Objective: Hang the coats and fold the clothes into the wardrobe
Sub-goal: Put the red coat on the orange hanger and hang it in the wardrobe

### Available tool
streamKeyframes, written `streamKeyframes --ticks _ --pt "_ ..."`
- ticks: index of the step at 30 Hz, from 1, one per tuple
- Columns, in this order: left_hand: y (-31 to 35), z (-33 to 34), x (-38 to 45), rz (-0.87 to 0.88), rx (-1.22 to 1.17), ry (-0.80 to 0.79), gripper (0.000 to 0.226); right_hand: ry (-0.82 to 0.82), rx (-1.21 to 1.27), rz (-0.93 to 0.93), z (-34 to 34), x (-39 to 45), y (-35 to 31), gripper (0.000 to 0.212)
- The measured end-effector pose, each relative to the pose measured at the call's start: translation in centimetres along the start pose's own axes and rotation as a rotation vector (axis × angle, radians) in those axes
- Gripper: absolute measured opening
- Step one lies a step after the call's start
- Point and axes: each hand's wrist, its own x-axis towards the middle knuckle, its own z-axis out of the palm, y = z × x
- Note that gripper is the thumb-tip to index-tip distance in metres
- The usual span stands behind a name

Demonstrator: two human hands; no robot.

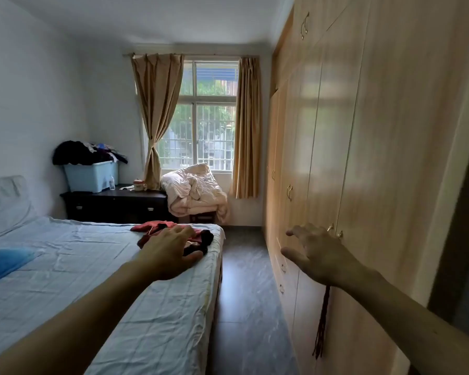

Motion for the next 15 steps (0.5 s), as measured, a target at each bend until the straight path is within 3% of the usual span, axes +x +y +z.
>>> streamKeyframes --ticks 10,15 --pt "6.2 3.8 1.4 -0.019 0.168 -0.097 0.066 -0.068 0.047 0.01 4.3 -1.0 5.7 0.06" --pt "6.2 6.5 4.0 -0.012 0.174 -0.106 0.068 -0.089 0.062 0.001 6.4 1.5 6.6 0.062"
